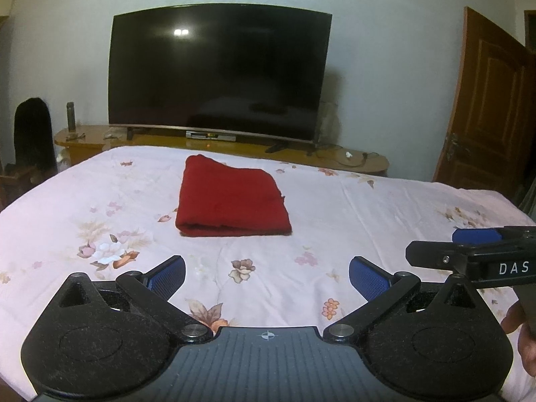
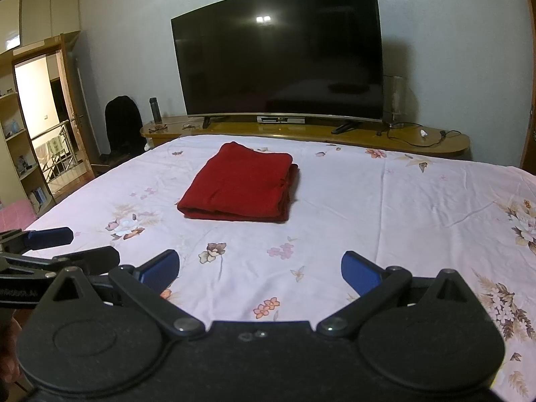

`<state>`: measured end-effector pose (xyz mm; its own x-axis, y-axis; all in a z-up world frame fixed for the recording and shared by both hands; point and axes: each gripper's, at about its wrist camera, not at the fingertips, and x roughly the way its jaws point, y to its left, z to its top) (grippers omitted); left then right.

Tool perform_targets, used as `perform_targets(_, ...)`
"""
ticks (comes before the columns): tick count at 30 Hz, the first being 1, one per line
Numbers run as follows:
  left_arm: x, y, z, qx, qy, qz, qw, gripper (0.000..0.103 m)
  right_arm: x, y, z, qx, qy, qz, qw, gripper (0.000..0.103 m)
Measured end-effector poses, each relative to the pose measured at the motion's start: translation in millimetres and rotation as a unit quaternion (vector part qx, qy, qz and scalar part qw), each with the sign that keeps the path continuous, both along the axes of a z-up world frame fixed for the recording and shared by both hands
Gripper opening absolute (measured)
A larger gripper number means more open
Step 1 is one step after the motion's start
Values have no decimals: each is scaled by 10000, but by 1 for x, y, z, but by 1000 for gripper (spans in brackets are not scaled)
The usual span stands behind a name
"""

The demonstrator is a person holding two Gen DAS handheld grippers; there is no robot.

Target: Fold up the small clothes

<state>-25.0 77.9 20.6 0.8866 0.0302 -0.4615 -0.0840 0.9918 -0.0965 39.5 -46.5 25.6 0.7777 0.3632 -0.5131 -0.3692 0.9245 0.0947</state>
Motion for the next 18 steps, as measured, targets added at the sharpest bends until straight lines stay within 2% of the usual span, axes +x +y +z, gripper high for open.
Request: perform_targets(18,-2,-1,4,51,-153,74,9998,103,1,-5,-3,-18,-16,24,10000,102)
